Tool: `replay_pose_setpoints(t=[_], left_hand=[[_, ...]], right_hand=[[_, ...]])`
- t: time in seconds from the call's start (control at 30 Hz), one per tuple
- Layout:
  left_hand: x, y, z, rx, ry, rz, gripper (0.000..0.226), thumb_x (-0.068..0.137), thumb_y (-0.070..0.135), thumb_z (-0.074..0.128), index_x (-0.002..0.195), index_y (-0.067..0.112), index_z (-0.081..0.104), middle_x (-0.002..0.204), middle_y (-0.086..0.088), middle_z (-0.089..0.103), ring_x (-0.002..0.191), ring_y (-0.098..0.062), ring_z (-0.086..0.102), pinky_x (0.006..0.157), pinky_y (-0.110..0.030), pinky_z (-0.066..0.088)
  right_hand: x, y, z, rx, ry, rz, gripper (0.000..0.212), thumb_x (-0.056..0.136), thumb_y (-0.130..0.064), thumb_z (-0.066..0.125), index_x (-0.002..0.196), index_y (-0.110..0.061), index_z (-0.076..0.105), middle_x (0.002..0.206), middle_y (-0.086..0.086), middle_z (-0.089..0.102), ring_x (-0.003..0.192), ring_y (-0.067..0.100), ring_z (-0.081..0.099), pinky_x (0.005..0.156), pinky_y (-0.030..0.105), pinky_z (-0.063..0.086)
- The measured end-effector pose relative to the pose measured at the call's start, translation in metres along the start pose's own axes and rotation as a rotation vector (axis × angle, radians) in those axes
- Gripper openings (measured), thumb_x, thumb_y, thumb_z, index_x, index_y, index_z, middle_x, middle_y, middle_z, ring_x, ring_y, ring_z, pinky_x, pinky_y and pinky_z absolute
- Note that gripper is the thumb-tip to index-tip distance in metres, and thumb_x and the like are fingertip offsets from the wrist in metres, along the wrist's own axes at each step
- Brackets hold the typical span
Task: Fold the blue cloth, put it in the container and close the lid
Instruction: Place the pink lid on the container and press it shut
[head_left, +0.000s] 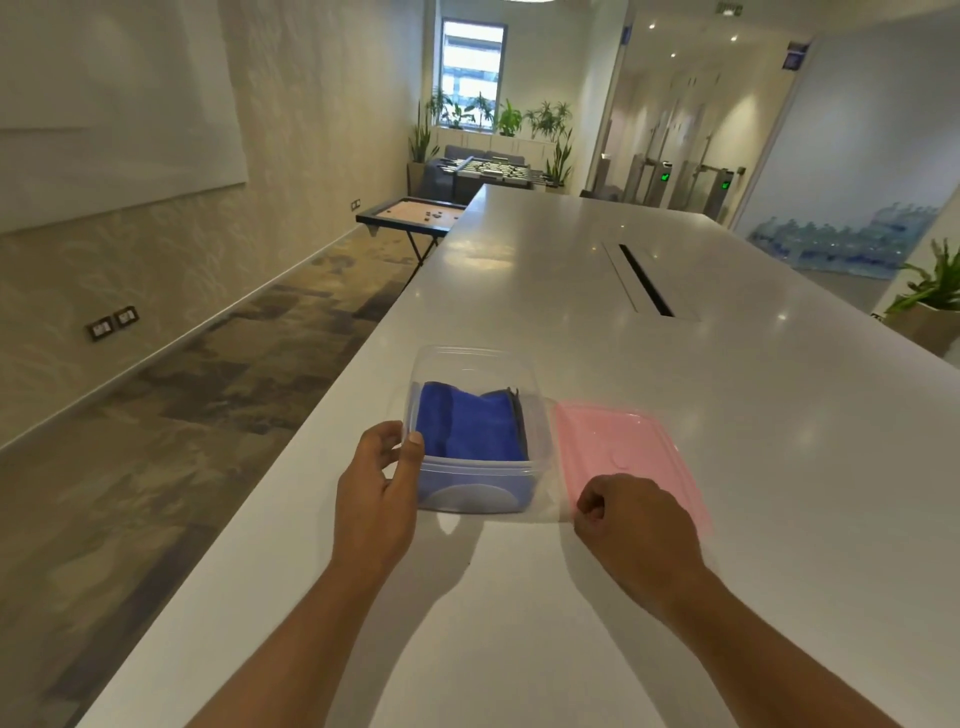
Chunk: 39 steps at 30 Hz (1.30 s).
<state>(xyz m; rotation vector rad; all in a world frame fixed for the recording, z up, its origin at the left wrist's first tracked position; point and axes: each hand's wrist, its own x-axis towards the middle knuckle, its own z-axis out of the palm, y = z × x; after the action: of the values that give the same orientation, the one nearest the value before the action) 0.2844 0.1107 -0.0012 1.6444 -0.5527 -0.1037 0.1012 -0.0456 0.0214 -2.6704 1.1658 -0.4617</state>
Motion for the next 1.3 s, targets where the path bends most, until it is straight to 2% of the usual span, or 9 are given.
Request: replay_pose_setpoints(t=[0.13, 0.27, 0.4, 0.57, 0.73, 0.83, 1.0, 1.13, 1.3], left_hand=[[0.001, 0.0, 0.0, 0.003, -0.005, -0.003, 0.061, 0.08, 0.056, 0.043, 0.128, 0.018, 0.05, 0.125, -0.002, 0.061, 0.101, -0.017, 0.06, 0.069, -0.011, 0.047], [0.002, 0.001, -0.001, 0.022, -0.007, -0.006, 0.063, 0.08, 0.058, 0.042, 0.129, 0.019, 0.049, 0.126, -0.001, 0.06, 0.101, -0.014, 0.057, 0.068, -0.009, 0.045], [0.002, 0.0, -0.001, 0.023, -0.011, -0.014, 0.063, 0.08, 0.058, 0.042, 0.128, 0.019, 0.049, 0.125, 0.0, 0.061, 0.1, -0.014, 0.059, 0.066, -0.008, 0.046], [0.002, 0.0, -0.001, 0.023, -0.017, -0.018, 0.062, 0.08, 0.06, 0.041, 0.128, 0.02, 0.05, 0.123, 0.004, 0.06, 0.101, -0.013, 0.059, 0.069, -0.01, 0.046], [0.002, 0.001, 0.0, 0.019, -0.02, -0.032, 0.063, 0.079, 0.06, 0.041, 0.128, 0.021, 0.05, 0.121, 0.005, 0.059, 0.1, -0.013, 0.059, 0.068, -0.01, 0.047], [0.002, 0.004, 0.0, 0.037, -0.019, -0.041, 0.064, 0.079, 0.06, 0.04, 0.129, 0.022, 0.049, 0.121, 0.008, 0.057, 0.098, -0.009, 0.057, 0.059, -0.005, 0.044], [0.003, 0.005, 0.0, 0.042, -0.032, -0.073, 0.064, 0.08, 0.06, 0.04, 0.132, 0.023, 0.048, 0.132, 0.005, 0.057, 0.101, -0.007, 0.054, 0.06, -0.003, 0.043], [0.002, 0.005, -0.001, 0.031, -0.041, -0.084, 0.065, 0.078, 0.061, 0.041, 0.132, 0.024, 0.048, 0.132, 0.004, 0.058, 0.101, -0.008, 0.056, 0.056, -0.002, 0.046], [0.001, 0.003, -0.003, -0.004, -0.044, -0.078, 0.065, 0.078, 0.061, 0.043, 0.131, 0.024, 0.05, 0.131, 0.002, 0.061, 0.103, -0.013, 0.061, 0.072, -0.013, 0.05]], right_hand=[[0.004, -0.001, -0.017, 0.017, 0.217, 0.001, 0.011, 0.088, -0.031, 0.06, 0.084, -0.024, 0.068, 0.08, -0.007, 0.068, 0.068, 0.012, 0.061, 0.058, 0.021, 0.04], [0.01, -0.007, -0.044, 0.186, 0.413, 0.132, 0.008, 0.086, -0.031, 0.06, 0.085, -0.023, 0.063, 0.077, -0.006, 0.064, 0.065, 0.017, 0.059, 0.062, 0.026, 0.04], [0.014, -0.007, -0.069, 0.523, 0.559, 0.302, 0.014, 0.083, -0.025, 0.066, 0.091, -0.014, 0.062, 0.079, 0.001, 0.065, 0.069, 0.022, 0.059, 0.068, 0.028, 0.039], [0.018, -0.013, -0.089, 1.048, 0.643, 0.387, 0.026, 0.083, -0.019, 0.072, 0.102, -0.003, 0.063, 0.075, 0.007, 0.07, 0.066, 0.018, 0.069, 0.074, 0.045, 0.061], [0.014, -0.024, -0.096, 1.551, 0.488, 0.432, 0.05, 0.083, -0.004, 0.072, 0.128, -0.012, 0.051, 0.096, 0.012, 0.071, 0.074, 0.016, 0.072, 0.068, 0.027, 0.06], [0.012, -0.032, -0.084, 1.722, 0.323, 0.429, 0.047, 0.085, 0.003, 0.066, 0.129, -0.007, 0.053, 0.099, 0.016, 0.071, 0.072, 0.018, 0.071, 0.063, 0.023, 0.058], [0.006, -0.048, -0.055, 1.716, 0.113, 0.384, 0.035, 0.086, 0.002, 0.064, 0.121, 0.004, 0.06, 0.092, 0.014, 0.072, 0.07, 0.018, 0.069, 0.061, 0.023, 0.058], [0.003, -0.055, -0.039, 1.646, 0.024, 0.404, 0.026, 0.089, -0.003, 0.064, 0.114, -0.001, 0.065, 0.102, 0.017, 0.072, 0.082, 0.025, 0.069, 0.062, 0.025, 0.059], [0.005, -0.06, -0.031, 1.605, -0.035, 0.408, 0.023, 0.09, -0.006, 0.063, 0.112, -0.004, 0.066, 0.106, 0.017, 0.072, 0.092, 0.031, 0.071, 0.073, 0.032, 0.062]])
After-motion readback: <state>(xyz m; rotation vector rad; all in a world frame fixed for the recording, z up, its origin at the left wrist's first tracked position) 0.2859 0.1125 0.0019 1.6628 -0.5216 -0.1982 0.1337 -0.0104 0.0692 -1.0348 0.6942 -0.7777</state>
